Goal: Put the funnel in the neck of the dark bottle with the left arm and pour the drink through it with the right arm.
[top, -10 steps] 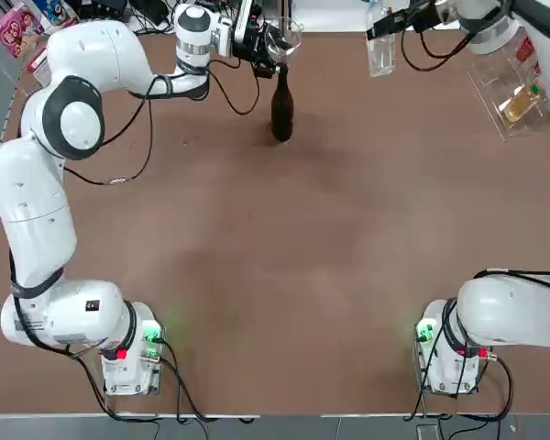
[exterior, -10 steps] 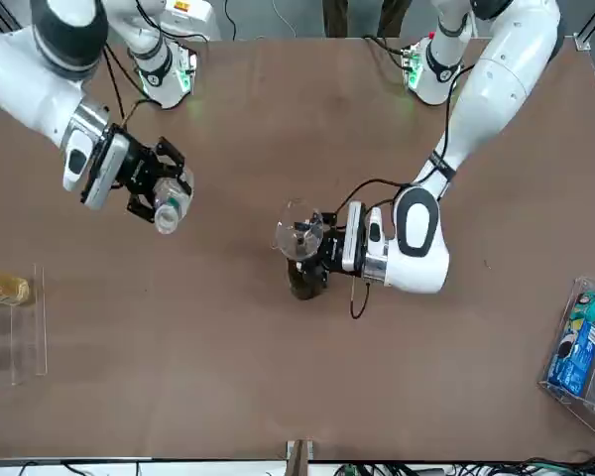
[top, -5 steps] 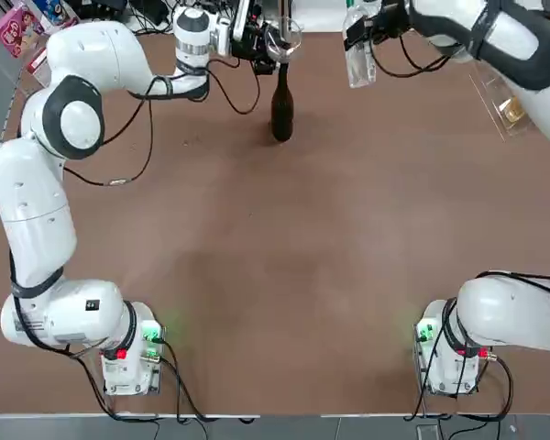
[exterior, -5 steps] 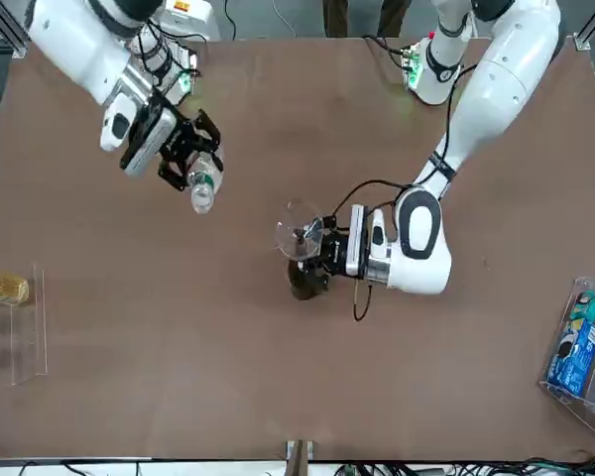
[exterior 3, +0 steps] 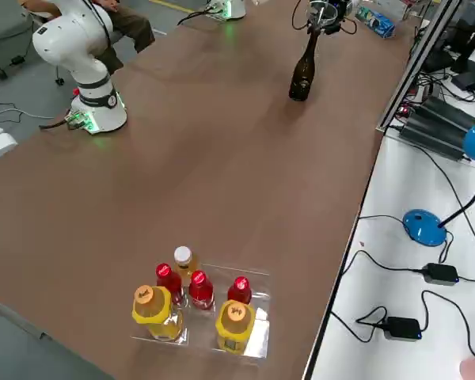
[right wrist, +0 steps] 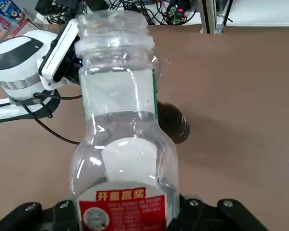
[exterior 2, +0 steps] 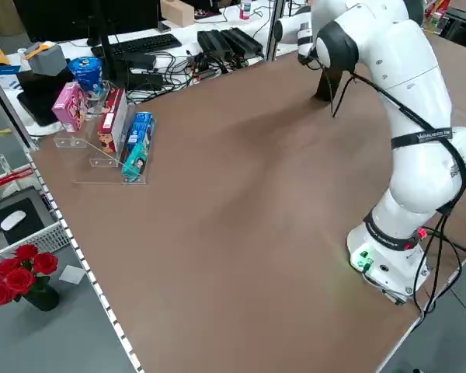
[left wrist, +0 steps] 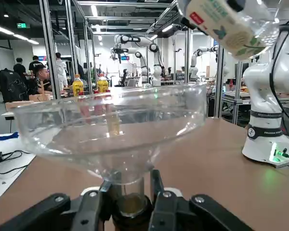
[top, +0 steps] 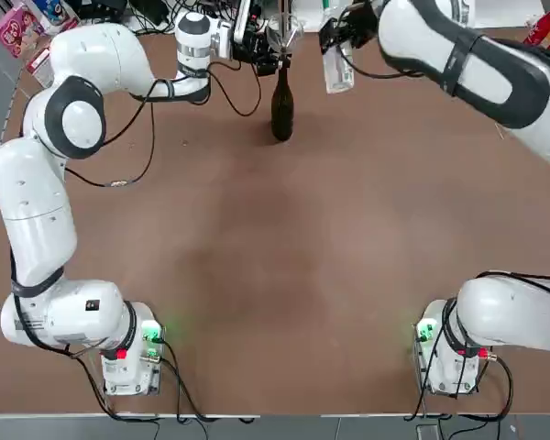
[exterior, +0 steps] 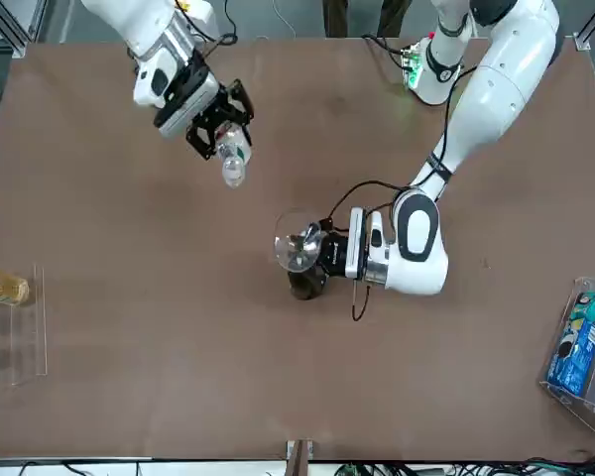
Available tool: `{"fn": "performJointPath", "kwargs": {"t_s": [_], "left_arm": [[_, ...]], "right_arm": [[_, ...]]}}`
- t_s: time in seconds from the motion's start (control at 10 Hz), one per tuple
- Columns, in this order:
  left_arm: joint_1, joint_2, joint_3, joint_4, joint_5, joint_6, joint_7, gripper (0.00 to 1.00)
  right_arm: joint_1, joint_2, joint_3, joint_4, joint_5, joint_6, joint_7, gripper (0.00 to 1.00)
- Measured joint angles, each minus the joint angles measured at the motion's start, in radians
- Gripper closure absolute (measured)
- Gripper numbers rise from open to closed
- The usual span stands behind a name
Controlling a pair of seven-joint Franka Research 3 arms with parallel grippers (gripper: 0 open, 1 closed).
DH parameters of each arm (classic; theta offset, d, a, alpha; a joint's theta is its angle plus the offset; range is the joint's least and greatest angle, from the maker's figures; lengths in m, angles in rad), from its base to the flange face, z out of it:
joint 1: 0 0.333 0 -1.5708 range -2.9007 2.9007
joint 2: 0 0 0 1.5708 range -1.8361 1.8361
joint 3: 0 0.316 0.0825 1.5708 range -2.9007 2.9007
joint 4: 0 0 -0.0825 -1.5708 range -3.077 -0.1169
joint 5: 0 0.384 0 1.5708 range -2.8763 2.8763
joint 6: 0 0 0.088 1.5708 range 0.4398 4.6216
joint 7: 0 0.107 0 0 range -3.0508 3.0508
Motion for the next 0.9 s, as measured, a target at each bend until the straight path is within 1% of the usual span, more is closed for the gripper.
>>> {"fn": "performJointPath", "kwargs": {"t_s": [0.1,0.3,0.5,0.6,0.8,0.9], "left_arm": [[0.000,0.000,0.000,0.000,0.000,0.000,0.000,0.70],[-0.002,0.000,0.000,0.000,0.000,0.000,0.000,0.72],[-0.004,0.000,-0.002,0.000,0.000,0.000,0.000,0.79],[-0.005,0.000,-0.002,0.000,0.000,0.000,0.000,0.79],[-0.005,0.000,-0.002,0.000,0.000,0.000,0.000,0.81],[-0.006,0.000,-0.002,0.000,0.000,0.000,0.000,0.81]], "right_arm": [[0.000,0.023,0.027,0.023,-0.073,-0.001,0.097,0.48],[0.000,0.096,0.074,0.084,-0.199,-0.015,0.260,0.48],[0.000,0.187,0.111,0.177,-0.301,-0.088,0.387,0.48],[0.000,0.238,0.127,0.234,-0.352,-0.132,0.447,0.48],[0.002,0.341,0.152,0.326,-0.407,-0.183,0.541,0.48],[0.008,0.383,0.156,0.349,-0.425,-0.191,0.558,0.48]]}}
